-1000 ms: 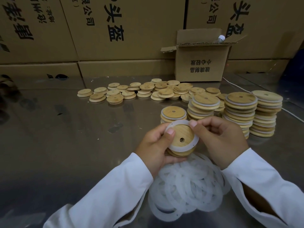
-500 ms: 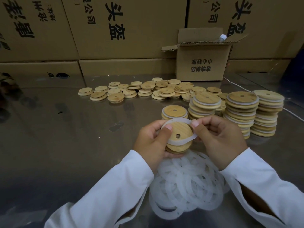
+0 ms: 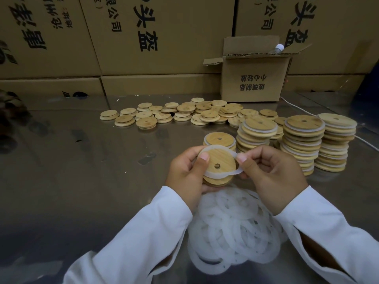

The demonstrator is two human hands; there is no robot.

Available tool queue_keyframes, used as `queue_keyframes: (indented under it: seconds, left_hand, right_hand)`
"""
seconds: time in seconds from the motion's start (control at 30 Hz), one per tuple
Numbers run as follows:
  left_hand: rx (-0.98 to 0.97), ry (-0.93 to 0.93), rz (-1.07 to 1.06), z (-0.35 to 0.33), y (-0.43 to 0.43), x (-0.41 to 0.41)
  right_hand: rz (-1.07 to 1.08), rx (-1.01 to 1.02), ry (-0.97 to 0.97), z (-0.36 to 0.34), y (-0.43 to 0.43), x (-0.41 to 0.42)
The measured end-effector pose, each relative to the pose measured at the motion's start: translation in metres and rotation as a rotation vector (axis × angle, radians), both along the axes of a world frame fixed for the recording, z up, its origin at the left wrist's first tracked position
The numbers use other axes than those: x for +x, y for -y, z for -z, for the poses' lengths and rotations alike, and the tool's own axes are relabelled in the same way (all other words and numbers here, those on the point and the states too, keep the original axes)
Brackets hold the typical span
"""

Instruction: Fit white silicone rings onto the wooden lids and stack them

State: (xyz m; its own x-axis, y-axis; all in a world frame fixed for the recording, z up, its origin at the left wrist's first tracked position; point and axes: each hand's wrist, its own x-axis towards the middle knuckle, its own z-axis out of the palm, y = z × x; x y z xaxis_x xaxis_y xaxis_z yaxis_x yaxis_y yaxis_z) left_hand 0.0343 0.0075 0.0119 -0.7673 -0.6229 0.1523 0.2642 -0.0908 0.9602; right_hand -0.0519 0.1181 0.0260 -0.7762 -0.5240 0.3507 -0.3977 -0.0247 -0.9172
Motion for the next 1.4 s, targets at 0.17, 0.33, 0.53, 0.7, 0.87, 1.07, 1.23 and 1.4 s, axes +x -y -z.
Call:
queue_keyframes:
  seconds: [0.17,0.33,0.53,0.7,0.87,1.07,1.23,1.4]
  left_hand:
    - [0.081,-0.053,0.006,-0.002,0.000,0.002]
    - [0.136,-0.088,0.107,-0.001,-0.002,0.003]
    - [0.070,-0.142,0.114,-0.002,0.000,0.003]
    - [0.042,-0.177,0.067,-0.002,-0.001,0.002]
    - [-0.053,-0.171,0.066,-0.001,0.001,0.003]
    - [-0.433,-0.040,0.017,0.002,0.001,0.004]
    - [-0.522,0.034,0.041,0.005,-0.001,0.006]
    - [-0.502,0.013,-0.003,0.002,-0.001,0.006]
  right_hand:
    - [0.028,-0.018,-0.082,-0.003,0.001,0.005]
    - [0.021,-0.081,-0.083,-0.004,-0.002,0.004]
    - [-0.012,-0.109,-0.029,-0.008,-0.003,0.002]
    - [0.150,-0.067,-0.327,-0.004,-0.002,0.010]
    - [0.255,-0.099,-0.483,-0.003,-0.003,0.009]
    - [0.258,-0.096,-0.460,-0.002,-0.006,0.003]
    - [0.135,-0.058,-0.368,-0.002,-0.005,0.002]
    - [0.114,-0.035,-0.316,0.001,-0.003,-0.001]
